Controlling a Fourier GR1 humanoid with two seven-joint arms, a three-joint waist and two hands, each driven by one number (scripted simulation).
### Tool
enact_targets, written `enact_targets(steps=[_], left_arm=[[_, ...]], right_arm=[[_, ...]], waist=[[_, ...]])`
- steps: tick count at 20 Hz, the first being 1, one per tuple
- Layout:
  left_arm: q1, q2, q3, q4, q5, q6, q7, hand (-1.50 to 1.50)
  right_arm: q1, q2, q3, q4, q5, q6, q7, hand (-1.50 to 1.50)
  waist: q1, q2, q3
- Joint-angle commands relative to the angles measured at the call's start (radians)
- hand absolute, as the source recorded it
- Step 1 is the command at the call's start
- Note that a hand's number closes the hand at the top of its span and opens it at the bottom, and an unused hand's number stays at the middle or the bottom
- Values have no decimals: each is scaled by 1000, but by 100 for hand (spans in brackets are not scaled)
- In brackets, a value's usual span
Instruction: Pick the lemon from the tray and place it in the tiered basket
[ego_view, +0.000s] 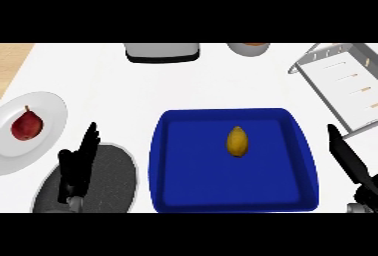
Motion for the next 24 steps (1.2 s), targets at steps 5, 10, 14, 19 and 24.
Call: enact_targets(steps=[5,10,14,19,24], left_arm=[[55,-33,-37,-5,-36,15,-49,0],[32,-19,-47,-8,-45,0,-29,0],[29,-23,-50,-21,-44,-2,-25,0],[50,-24,-71,-46,-57,-5,-30,0],[30,-45,-70,-19,-57,2,-25,0]], right_arm=[[257,63,263,-117,269,21,276,-150],[310,-10,336,-98,423,158,480,-150],[342,-83,315,-111,544,286,679,-150],[256,-65,277,-146,758,424,939,-150],[69,45,297,-128,992,636,1198,-150]], waist=[[42,16,-8],[65,28,-13],[71,31,-15],[95,25,-13],[86,23,-7]])
